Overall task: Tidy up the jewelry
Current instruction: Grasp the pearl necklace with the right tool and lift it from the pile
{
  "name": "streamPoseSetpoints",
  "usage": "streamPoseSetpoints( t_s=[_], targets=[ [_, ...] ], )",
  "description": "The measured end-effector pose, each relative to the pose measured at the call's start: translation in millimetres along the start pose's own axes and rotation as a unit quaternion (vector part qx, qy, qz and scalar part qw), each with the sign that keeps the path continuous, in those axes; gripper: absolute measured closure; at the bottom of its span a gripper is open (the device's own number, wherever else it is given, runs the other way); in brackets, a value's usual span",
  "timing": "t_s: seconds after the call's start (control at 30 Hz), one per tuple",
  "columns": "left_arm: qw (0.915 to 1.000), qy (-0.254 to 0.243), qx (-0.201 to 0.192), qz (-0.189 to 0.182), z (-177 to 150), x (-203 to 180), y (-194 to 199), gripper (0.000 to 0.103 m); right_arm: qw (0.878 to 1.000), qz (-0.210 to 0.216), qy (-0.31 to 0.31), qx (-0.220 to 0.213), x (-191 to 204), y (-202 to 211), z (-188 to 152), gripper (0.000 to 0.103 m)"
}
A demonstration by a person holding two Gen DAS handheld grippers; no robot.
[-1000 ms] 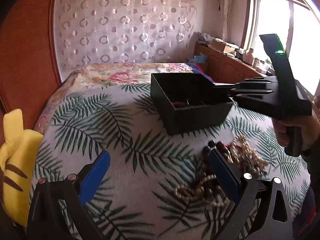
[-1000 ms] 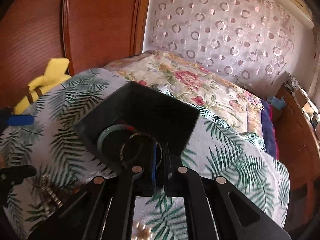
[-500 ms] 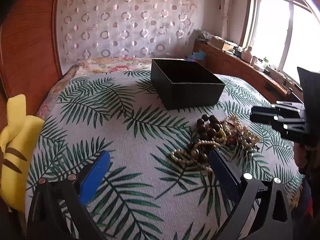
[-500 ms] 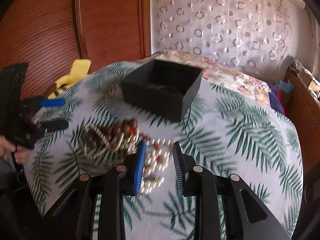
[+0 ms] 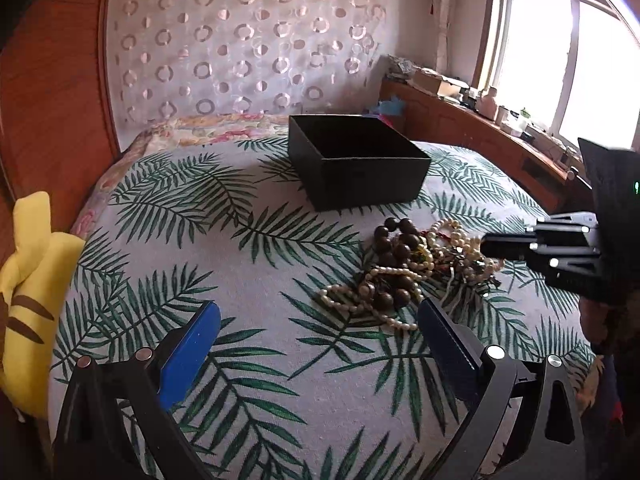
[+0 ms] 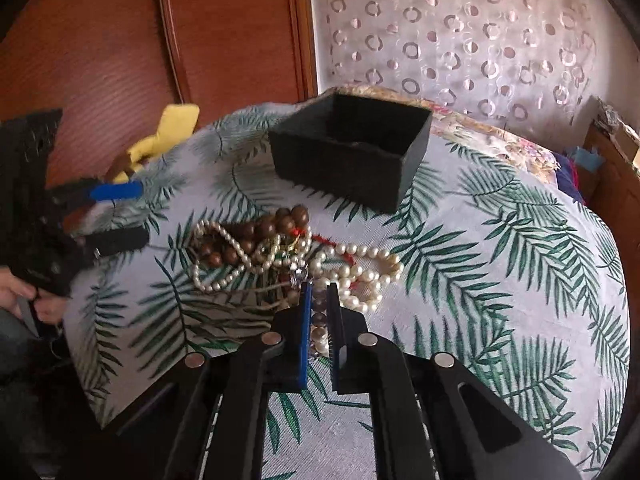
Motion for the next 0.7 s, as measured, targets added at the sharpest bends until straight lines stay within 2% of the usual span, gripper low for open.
streamPoseSetpoints(
  t_s=[0.33,0.7],
  targets=[
    [0.9999,-0.008,0.001,-0.013,-1.8,-16.1,-2.1,0.008,0.997,-0.028,-0.027,-0.069,-31.9,50.4,20.1,0.095],
    [0.9997,-0.014,0.004,-0.019,-2.3,-26.1,-5.6,0.008,0.985,-0.071,-0.045,-0.153,-66.0,116.3,44.9,0.095]
  ],
)
Point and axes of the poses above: each gripper's, at about its wrist camera, not at the fingertips, and y roughly against the way its jaws point, x to its left, z to its top, the point moved 1 cm from there along -y, roughly the way its jaws point, and after that the axes turned 12 degrees about -z, right-handed, at the moved point
